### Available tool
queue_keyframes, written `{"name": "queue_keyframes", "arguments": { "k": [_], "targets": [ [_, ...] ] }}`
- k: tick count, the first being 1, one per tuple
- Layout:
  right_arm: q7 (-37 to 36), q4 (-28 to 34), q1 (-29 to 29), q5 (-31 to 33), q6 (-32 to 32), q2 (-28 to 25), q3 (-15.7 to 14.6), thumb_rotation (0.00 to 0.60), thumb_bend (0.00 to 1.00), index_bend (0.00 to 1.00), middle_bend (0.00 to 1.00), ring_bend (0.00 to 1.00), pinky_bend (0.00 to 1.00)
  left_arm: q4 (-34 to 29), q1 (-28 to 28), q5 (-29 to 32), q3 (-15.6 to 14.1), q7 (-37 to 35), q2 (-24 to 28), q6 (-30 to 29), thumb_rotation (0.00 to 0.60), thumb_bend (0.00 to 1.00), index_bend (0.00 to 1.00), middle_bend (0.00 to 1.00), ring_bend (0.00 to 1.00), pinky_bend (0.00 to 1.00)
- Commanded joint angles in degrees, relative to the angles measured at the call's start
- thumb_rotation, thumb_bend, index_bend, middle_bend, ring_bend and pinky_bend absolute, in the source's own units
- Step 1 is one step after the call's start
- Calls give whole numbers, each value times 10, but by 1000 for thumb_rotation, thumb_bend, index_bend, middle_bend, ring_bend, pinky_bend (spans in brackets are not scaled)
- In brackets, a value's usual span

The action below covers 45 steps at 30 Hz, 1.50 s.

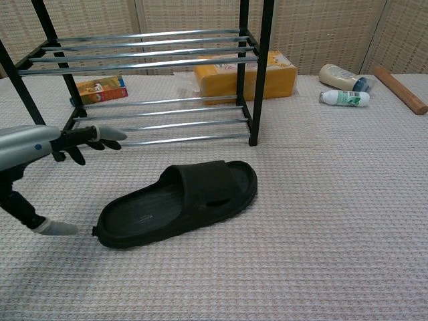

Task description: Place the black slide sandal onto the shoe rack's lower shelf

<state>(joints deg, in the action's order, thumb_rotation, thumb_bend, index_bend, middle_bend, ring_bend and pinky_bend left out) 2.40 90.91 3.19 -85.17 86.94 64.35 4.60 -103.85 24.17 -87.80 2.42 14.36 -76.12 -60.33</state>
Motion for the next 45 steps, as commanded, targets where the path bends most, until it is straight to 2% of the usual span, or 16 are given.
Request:
{"name": "queue_keyframes", "arguments": {
  "k": [1,6,22,29,40,45],
  "targets": [
    [-2,-1,-1,1,0,-1,-1,600,200,0,109,23,0,4,17,51,10,44,-33,25,600,130,0,136,157,285],
    [-5,-3,-2,1,-1,-2,-1,600,200,0,109,23,0,4,28,117,16,95,-58,37,600,114,0,125,156,283],
    [-17,-9,-1,0,-4,-4,-2,600,200,0,109,23,0,22,69,227,29,179,-123,33,600,114,0,104,132,286],
    [-22,-13,-3,2,-5,-3,-2,600,200,0,109,23,0,34,86,256,38,192,-146,24,600,114,0,104,131,286],
    [-29,-20,-5,7,-7,-3,-2,600,200,0,109,23,0,45,103,287,28,203,-168,19,600,114,1,104,131,286],
    [-31,-21,-5,8,-9,-2,-2,600,200,0,109,23,0,63,101,287,30,192,-189,0,600,114,67,104,158,300]
  ]
}}
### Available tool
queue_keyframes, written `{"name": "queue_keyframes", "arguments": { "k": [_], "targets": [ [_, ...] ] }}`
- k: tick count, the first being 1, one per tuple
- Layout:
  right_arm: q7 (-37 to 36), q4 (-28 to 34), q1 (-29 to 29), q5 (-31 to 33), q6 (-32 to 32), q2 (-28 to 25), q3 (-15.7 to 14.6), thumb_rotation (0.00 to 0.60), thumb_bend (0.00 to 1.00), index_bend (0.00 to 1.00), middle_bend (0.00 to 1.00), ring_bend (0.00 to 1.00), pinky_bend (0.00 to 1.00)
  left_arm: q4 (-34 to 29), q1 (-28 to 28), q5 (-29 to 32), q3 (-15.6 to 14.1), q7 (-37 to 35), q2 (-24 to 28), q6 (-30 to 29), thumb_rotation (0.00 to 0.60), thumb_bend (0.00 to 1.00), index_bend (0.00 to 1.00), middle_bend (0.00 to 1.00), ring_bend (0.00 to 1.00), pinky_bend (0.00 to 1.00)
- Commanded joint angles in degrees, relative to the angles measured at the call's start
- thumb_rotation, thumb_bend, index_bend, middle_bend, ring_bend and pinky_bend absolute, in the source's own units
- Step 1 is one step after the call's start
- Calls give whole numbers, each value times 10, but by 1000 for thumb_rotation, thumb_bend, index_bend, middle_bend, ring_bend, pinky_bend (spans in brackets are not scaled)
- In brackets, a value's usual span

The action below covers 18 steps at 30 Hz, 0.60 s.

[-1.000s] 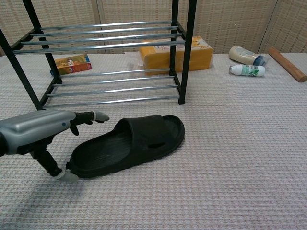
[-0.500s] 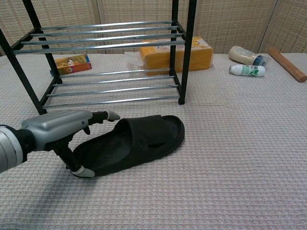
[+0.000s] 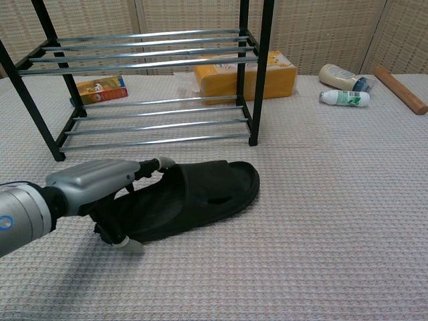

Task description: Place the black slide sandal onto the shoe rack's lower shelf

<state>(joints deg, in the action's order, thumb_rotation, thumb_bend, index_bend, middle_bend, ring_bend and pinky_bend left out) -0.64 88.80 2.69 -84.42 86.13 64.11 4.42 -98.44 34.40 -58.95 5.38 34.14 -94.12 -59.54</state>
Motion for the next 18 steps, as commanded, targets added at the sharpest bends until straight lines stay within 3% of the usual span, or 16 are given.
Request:
{"name": "queue_keyframes", "arguments": {
  "k": [1,7,15,18],
  "targets": [
    [-1,0,0,0,-1,0,0,600,200,0,109,23,0,13,-1,-1,0,-8,-12,-10,600,114,83,104,163,303],
    [-2,-2,0,0,-1,0,0,600,200,0,109,23,0,39,-2,-4,3,-23,-35,-23,600,114,179,153,208,353],
    [-2,-3,0,2,-2,1,1,600,200,0,109,23,0,80,-18,-50,9,-75,-70,-67,600,114,384,359,380,481],
    [-1,-3,1,2,-3,2,2,600,201,0,109,23,0,87,-20,-62,9,-84,-71,-71,600,113,412,390,402,496]
  ]
}}
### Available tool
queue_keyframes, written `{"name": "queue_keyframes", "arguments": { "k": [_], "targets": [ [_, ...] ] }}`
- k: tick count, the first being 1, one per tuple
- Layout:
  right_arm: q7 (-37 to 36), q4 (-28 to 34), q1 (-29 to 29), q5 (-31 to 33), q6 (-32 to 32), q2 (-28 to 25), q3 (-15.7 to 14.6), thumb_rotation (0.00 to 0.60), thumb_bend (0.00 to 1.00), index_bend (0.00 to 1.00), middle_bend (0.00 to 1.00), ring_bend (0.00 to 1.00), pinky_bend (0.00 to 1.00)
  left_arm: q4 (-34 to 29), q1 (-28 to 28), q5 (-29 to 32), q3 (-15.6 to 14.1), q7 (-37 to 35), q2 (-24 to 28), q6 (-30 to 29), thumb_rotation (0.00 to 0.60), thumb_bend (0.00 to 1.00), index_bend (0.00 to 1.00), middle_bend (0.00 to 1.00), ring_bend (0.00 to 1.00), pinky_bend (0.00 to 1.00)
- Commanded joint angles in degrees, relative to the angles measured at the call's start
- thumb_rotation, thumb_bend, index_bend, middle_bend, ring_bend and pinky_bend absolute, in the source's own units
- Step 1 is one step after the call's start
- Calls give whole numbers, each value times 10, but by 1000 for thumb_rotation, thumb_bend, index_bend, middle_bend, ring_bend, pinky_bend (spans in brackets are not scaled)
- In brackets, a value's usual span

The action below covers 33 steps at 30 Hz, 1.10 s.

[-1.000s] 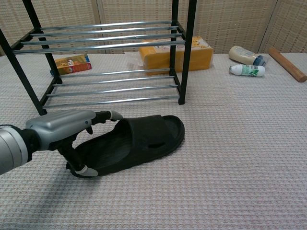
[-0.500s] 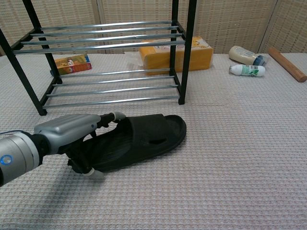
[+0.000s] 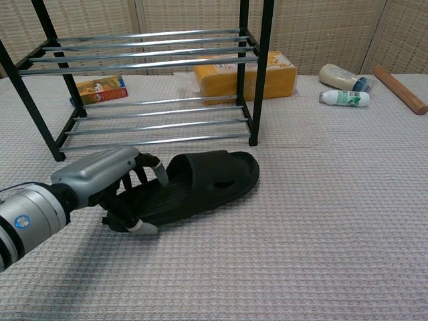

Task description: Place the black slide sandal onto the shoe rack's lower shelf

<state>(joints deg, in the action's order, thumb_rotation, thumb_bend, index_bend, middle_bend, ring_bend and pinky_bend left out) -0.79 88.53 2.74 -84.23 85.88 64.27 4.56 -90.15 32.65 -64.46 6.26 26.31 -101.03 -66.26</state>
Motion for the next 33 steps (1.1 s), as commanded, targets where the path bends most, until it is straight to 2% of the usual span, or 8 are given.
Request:
{"name": "queue_keyframes", "arguments": {
  "k": [1,18,25,33],
  "targets": [
    [1,0,1,0,-1,0,0,600,200,0,109,23,0,5,-3,-11,0,-9,-2,-6,600,113,416,395,404,498],
    [4,2,2,-3,1,2,1,600,200,0,109,23,0,-30,-39,-65,4,-40,27,-74,600,113,493,472,456,566],
    [6,7,1,-7,5,-1,1,600,200,0,109,24,0,-15,-25,1,56,0,13,-64,600,113,485,472,456,567],
    [7,10,-3,-7,9,-3,-1,600,200,0,109,23,0,20,6,89,123,60,-29,-71,600,114,480,472,456,573]
  ]
}}
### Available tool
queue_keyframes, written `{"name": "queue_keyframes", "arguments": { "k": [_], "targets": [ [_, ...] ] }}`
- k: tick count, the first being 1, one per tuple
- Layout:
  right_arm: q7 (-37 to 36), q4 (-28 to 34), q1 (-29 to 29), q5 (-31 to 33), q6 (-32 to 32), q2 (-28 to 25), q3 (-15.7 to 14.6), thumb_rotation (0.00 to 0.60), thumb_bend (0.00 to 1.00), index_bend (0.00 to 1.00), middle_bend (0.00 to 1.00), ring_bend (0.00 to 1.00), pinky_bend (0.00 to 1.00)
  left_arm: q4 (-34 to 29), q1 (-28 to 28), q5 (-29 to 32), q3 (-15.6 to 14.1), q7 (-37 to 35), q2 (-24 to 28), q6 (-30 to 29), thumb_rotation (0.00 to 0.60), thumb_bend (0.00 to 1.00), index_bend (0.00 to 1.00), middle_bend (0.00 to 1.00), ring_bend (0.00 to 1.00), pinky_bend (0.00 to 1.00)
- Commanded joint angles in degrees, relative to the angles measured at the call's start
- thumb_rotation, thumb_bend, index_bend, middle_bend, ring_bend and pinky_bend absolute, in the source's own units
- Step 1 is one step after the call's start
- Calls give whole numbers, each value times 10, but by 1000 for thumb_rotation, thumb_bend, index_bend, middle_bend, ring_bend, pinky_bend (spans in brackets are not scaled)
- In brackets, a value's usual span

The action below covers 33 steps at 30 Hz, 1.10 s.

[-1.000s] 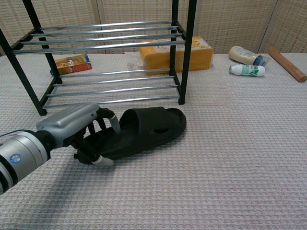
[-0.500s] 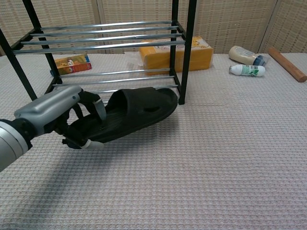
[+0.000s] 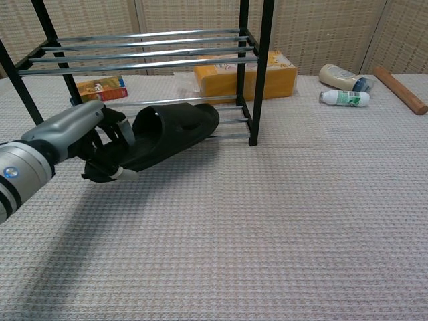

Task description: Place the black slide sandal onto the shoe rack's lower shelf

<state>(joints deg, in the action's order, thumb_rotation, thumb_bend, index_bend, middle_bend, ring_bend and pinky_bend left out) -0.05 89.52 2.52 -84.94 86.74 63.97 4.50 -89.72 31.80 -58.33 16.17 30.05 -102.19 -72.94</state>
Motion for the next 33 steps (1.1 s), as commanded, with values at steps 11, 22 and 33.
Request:
{"name": "queue_keyframes", "arguments": {
  "k": [11,22,33],
  "targets": [
    [-6,-4,-2,4,-1,-1,0,600,200,0,109,23,0,60,52,122,97,70,-56,-31,600,114,474,472,456,578],
    [-10,-6,-3,5,-2,-2,0,600,201,0,109,23,0,140,84,166,136,75,-85,-46,600,113,474,472,456,585],
    [-13,-8,-4,5,-2,-2,0,600,200,0,109,23,0,159,103,218,155,96,-86,-29,600,113,339,461,414,587]
  ]
}}
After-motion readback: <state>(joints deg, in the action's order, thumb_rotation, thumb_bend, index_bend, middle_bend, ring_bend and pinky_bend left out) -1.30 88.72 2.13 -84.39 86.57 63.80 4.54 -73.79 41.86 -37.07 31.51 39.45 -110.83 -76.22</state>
